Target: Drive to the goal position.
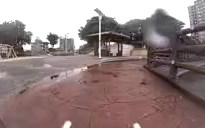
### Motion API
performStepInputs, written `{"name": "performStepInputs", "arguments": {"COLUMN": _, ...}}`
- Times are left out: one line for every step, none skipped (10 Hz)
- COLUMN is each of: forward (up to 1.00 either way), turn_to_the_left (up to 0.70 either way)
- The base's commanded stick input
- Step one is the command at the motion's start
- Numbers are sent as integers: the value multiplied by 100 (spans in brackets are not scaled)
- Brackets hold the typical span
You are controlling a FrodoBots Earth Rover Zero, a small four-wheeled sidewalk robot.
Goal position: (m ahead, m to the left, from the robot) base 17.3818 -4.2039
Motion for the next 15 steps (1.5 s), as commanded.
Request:
{"name": "performStepInputs", "arguments": {"forward": 50, "turn_to_the_left": 0}}
{"name": "performStepInputs", "arguments": {"forward": 50, "turn_to_the_left": 0}}
{"name": "performStepInputs", "arguments": {"forward": 50, "turn_to_the_left": 0}}
{"name": "performStepInputs", "arguments": {"forward": 50, "turn_to_the_left": 0}}
{"name": "performStepInputs", "arguments": {"forward": 50, "turn_to_the_left": 2}}
{"name": "performStepInputs", "arguments": {"forward": 50, "turn_to_the_left": 3}}
{"name": "performStepInputs", "arguments": {"forward": 50, "turn_to_the_left": 0}}
{"name": "performStepInputs", "arguments": {"forward": 50, "turn_to_the_left": 0}}
{"name": "performStepInputs", "arguments": {"forward": 50, "turn_to_the_left": 0}}
{"name": "performStepInputs", "arguments": {"forward": 50, "turn_to_the_left": -34}}
{"name": "performStepInputs", "arguments": {"forward": 50, "turn_to_the_left": -50}}
{"name": "performStepInputs", "arguments": {"forward": 50, "turn_to_the_left": -50}}
{"name": "performStepInputs", "arguments": {"forward": 50, "turn_to_the_left": -47}}
{"name": "performStepInputs", "arguments": {"forward": 50, "turn_to_the_left": -21}}
{"name": "performStepInputs", "arguments": {"forward": 50, "turn_to_the_left": 6}}
